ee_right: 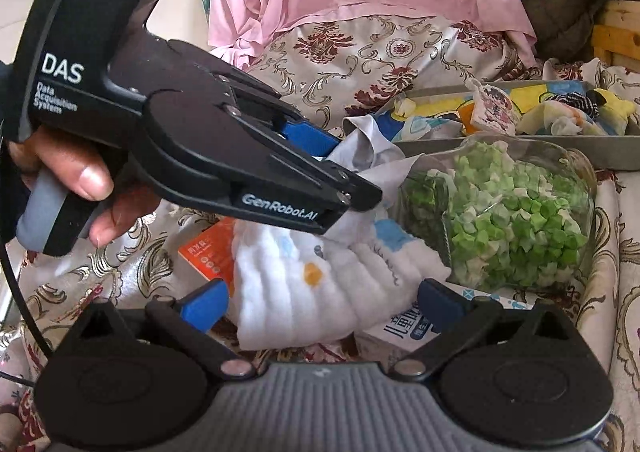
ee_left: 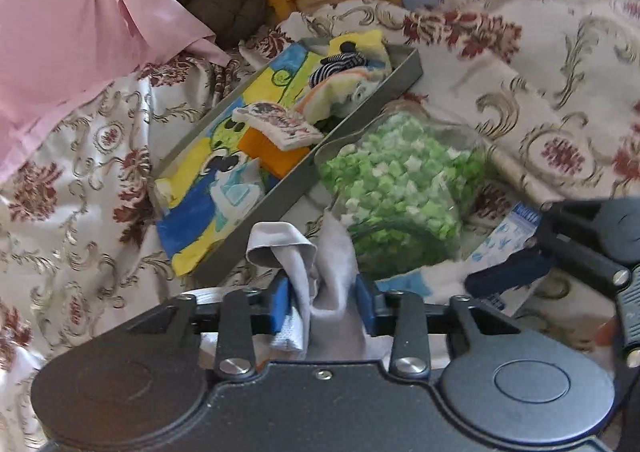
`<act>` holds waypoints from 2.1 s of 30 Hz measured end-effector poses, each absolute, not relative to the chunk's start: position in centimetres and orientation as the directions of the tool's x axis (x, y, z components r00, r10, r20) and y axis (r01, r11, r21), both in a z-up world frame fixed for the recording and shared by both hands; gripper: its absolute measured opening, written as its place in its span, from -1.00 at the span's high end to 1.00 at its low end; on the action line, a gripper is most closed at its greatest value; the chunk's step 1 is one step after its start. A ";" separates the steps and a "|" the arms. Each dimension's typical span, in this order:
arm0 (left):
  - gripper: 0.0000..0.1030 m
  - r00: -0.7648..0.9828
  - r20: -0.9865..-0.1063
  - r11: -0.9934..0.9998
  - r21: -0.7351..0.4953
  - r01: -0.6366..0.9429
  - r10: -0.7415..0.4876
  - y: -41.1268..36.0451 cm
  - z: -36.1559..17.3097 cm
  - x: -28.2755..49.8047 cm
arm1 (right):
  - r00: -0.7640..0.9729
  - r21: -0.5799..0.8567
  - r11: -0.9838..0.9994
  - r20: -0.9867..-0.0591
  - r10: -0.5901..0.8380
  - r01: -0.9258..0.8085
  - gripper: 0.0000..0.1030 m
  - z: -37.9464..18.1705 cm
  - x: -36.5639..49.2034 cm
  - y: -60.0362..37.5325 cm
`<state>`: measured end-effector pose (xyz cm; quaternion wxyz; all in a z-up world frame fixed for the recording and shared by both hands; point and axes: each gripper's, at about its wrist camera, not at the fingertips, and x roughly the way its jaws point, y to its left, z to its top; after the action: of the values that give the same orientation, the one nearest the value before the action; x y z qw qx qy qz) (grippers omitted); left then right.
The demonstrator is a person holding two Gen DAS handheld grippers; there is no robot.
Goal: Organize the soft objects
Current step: 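Close the left tool on the grey cloth while the right tool hovers over the white towel, then lower the right tool onto the white printed towel and close it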
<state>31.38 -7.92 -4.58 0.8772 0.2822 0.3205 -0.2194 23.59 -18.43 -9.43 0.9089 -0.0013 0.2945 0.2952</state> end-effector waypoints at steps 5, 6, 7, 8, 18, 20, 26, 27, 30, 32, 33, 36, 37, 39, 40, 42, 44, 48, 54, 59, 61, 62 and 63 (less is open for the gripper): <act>0.42 0.724 -0.671 0.800 0.340 0.494 -0.161 -6.5 -4.0 31.7 | 0.646 0.184 0.820 -0.533 0.546 -0.541 -0.99 -9.4 23.7 -18.4; 0.41 0.723 -0.672 0.809 0.331 0.487 -0.160 -6.2 -3.9 31.7 | 0.646 0.185 0.819 -0.532 0.548 -0.542 -0.99 -9.4 23.7 -18.5; 0.36 0.724 -0.670 0.822 0.311 0.477 -0.167 -5.8 -3.6 31.5 | 0.644 0.186 0.818 -0.532 0.549 -0.544 -0.99 -9.4 23.7 -18.5; 0.34 0.727 -0.662 0.839 0.280 0.466 -0.183 -5.5 -3.3 31.3 | 0.643 0.187 0.817 -0.533 0.551 -0.545 -0.99 -9.4 23.7 -18.4; 0.32 0.721 -0.647 0.808 0.271 0.523 -0.249 -7.9 -4.0 30.8 | 0.642 0.187 0.813 -0.527 0.557 -0.552 -0.99 -9.3 23.6 -18.4; 0.32 0.730 -0.626 0.791 0.285 0.541 -0.274 -8.2 -3.7 30.3 | 0.643 0.190 0.812 -0.524 0.559 -0.551 -0.99 -9.3 23.6 -18.4; 0.32 0.723 -0.653 0.769 0.336 0.544 -0.226 -8.6 -4.5 30.4 | 0.650 0.191 0.816 -0.518 0.556 -0.546 -0.99 -9.3 23.7 -18.4; 0.32 0.718 -0.662 0.783 0.323 0.532 -0.214 -8.3 -4.6 30.7 | 0.649 0.192 0.817 -0.520 0.555 -0.544 -0.99 -9.3 23.7 -18.4; 0.32 0.692 -0.697 0.821 0.274 0.501 -0.189 -7.3 -4.8 31.8 | 0.650 0.198 0.821 -0.524 0.550 -0.535 -0.99 -9.4 24.1 -18.3; 0.38 0.680 -0.708 0.840 0.240 0.487 -0.192 -6.7 -4.7 32.4 | 0.650 0.219 0.821 -0.519 0.555 -0.527 -0.99 -9.4 24.4 -18.3; 0.45 0.673 -0.713 0.854 0.213 0.475 -0.197 -6.4 -4.6 32.7 | 0.650 0.227 0.822 -0.519 0.556 -0.522 -0.99 -9.4 24.6 -18.3; 0.62 0.662 -0.717 0.889 0.132 0.439 -0.220 -5.5 -4.4 33.2 | 0.654 0.224 0.828 -0.521 0.548 -0.514 -0.94 -9.4 24.8 -18.1; 0.65 0.664 -0.715 0.897 0.121 0.426 -0.219 -5.3 -4.4 33.1 | 0.658 0.214 0.831 -0.524 0.541 -0.513 -0.86 -9.4 24.7 -18.1; 0.70 0.667 -0.713 0.910 0.102 0.402 -0.215 -4.7 -4.2 33.0 | 0.667 0.180 0.840 -0.533 0.520 -0.511 -0.74 -9.4 24.6 -17.8; 0.73 0.669 -0.711 0.914 0.094 0.394 -0.215 -4.4 -4.1 32.8 | 0.667 0.169 0.840 -0.535 0.518 -0.516 -0.68 -9.4 24.5 -17.7; 0.76 0.674 -0.706 0.925 0.075 0.373 -0.215 -3.8 -3.8 32.4 | 0.659 0.165 0.832 -0.537 0.527 -0.530 -0.56 -9.3 24.3 -17.6; 0.78 0.680 -0.699 0.936 0.048 0.350 -0.219 -3.0 -3.5 31.8 | 0.651 0.152 0.823 -0.540 0.534 -0.548 -0.36 -9.2 24.1 -17.4; 0.79 0.695 -0.687 0.952 0.013 0.305 -0.213 -1.9 -3.0 30.3 | 0.640 0.111 0.800 -0.540 0.547 -0.589 0.09 -8.6 23.2 -17.0; 0.79 0.717 -0.668 0.971 -0.037 0.235 -0.198 -0.3 -2.1 27.7 | 0.619 0.081 0.782 -0.563 0.547 -0.617 0.69 -7.6 21.8 -17.1; 0.79 0.711 -0.679 0.981 -0.073 0.181 -0.182 1.4 -2.7 27.1 | 0.631 0.161 0.788 -0.514 0.581 -0.594 0.33 -7.0 22.5 -18.2; 0.79 0.709 -0.679 0.980 -0.091 0.177 -0.191 1.8 -3.0 27.2 | 0.628 0.202 0.786 -0.501 0.596 -0.585 -0.05 -7.1 23.2 -18.4; 0.79 0.710 -0.675 0.979 -0.102 0.178 -0.199 1.9 -3.0 27.4 | 0.628 0.209 0.785 -0.497 0.599 -0.583 -0.21 -7.1 23.5 -18.4; 0.78 0.710 -0.671 0.976 -0.117 0.184 -0.214 2.0 -3.0 27.6 | 0.632 0.213 0.787 -0.493 0.598 -0.579 -0.28 -7.2 23.8 -18.4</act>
<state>27.65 2.01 -2.98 0.9245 -0.0206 0.3652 -0.1074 23.77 -18.39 -7.22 0.9031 0.0170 0.2789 0.3261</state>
